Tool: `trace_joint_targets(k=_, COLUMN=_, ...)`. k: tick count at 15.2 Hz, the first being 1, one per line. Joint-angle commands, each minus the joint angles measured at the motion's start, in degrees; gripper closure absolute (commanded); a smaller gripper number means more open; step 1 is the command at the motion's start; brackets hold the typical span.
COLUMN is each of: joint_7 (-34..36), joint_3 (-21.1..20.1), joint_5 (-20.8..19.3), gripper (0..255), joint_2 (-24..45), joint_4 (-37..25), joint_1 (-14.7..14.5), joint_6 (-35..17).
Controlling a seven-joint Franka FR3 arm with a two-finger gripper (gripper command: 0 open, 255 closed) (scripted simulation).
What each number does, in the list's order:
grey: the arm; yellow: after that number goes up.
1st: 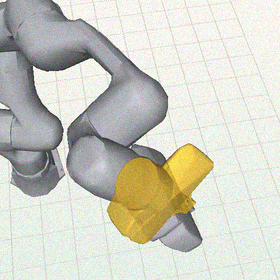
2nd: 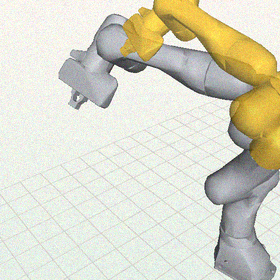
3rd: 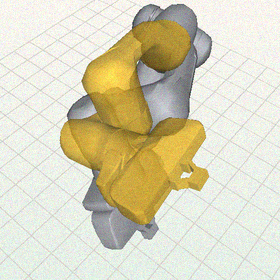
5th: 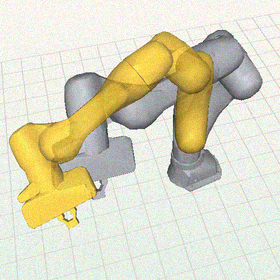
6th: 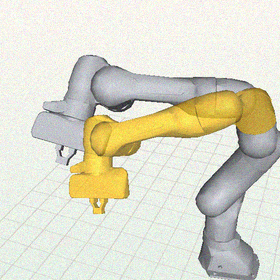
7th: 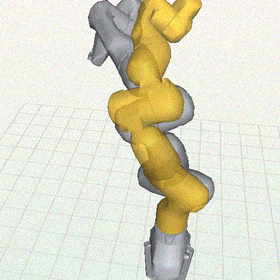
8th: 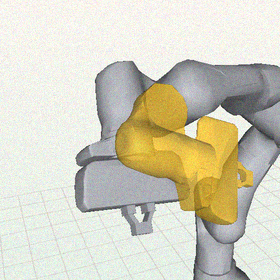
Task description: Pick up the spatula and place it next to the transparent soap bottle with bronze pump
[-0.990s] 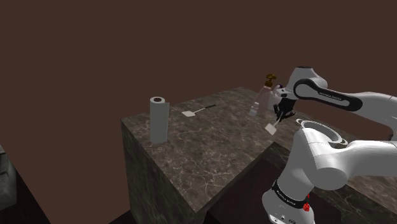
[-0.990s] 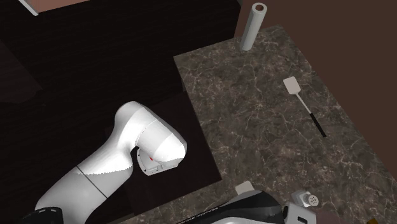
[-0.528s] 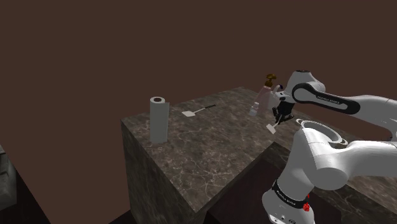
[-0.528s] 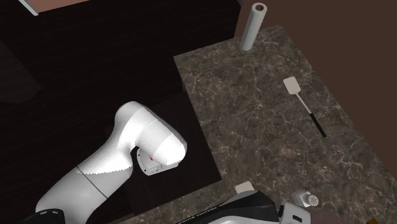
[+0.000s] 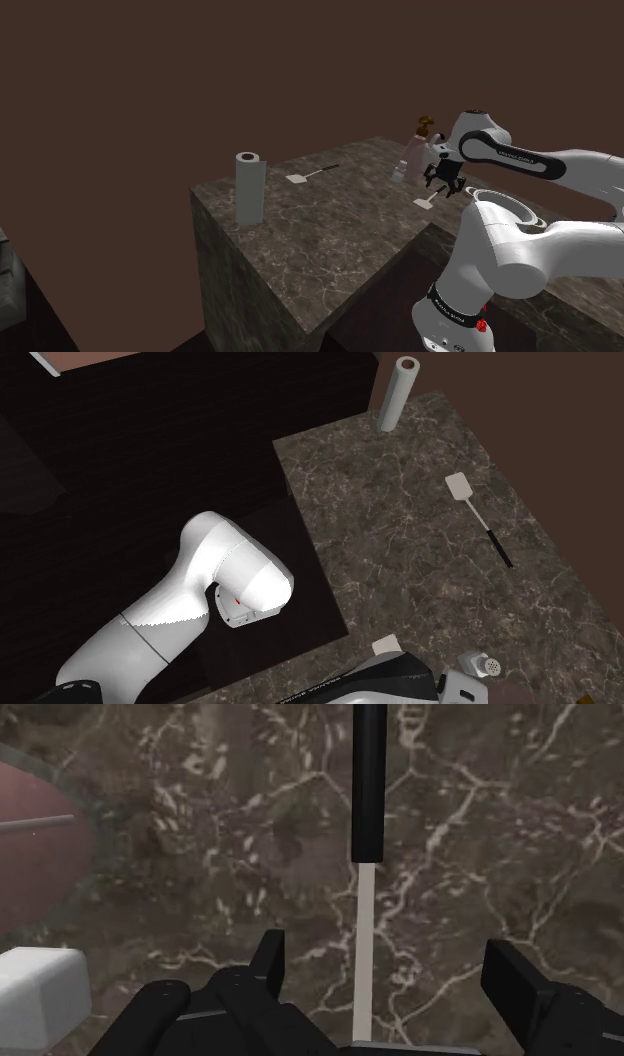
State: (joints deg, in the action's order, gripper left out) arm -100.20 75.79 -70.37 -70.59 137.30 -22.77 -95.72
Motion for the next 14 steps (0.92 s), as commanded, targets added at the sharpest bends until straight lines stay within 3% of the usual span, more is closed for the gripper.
trace_joint_targets(k=1, joint_7=0.0, joint_3=0.0, joint_5=0.0, gripper=0, joint_2=0.0, joint_4=0.0, joint_1=0.0, joint_6=0.0)
trace_joint_targets(k=2, joint_7=0.0, joint_3=0.0, joint_5=0.0, gripper=0, joint_2=0.0, joint_4=0.0, joint_1=0.0, joint_6=0.0)
trace_joint_targets(k=6, joint_7=-1.0, joint_3=-6.4, joint_5=5.4, gripper=0, joint_2=1.1, joint_4=-2.7, joint_1=0.2, joint_6=4.3)
trace_joint_targets(k=14, joint_7=-1.0, joint_3=-6.4, joint_5=5.4, gripper=0, joint_2=1.1, joint_4=-2.7, joint_1=0.2, joint_6=4.3)
